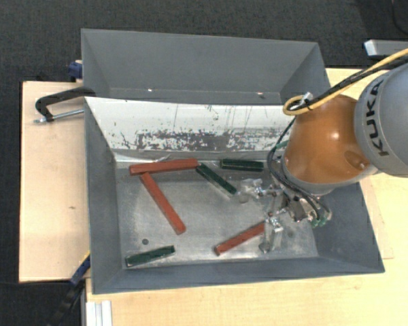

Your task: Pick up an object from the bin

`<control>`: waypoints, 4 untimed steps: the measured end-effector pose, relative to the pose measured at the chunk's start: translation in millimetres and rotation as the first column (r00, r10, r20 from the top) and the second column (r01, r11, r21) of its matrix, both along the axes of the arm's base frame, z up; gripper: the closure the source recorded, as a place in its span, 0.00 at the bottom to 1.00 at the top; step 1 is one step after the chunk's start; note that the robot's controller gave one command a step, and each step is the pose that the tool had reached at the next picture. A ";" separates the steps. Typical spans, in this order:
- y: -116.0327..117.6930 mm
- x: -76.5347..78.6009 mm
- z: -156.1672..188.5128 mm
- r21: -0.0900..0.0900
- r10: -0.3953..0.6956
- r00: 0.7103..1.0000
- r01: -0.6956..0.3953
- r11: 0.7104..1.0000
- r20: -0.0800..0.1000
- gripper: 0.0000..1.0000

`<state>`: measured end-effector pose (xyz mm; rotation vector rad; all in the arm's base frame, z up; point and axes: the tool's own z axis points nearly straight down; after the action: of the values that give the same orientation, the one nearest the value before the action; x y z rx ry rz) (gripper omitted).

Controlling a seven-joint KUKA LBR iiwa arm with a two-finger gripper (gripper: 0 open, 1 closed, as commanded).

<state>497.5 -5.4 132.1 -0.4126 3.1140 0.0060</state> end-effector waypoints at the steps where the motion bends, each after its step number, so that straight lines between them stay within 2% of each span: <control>1: -8.5 0.5 -60.3 -0.002 -0.144 0.990 0.144 0.990 0.001 0.00; 2: 6.5 10.9 -61.6 -0.004 0.410 0.912 -0.410 0.912 0.007 1.00; 4: 6.4 9.2 -57.2 -0.001 0.408 0.913 -0.408 0.913 0.000 1.00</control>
Offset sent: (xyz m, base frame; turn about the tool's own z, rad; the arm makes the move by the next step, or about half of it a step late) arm 0.0097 0.0051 -0.0621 -0.4220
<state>506.7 1.0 74.9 -1.0540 2.9598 0.0039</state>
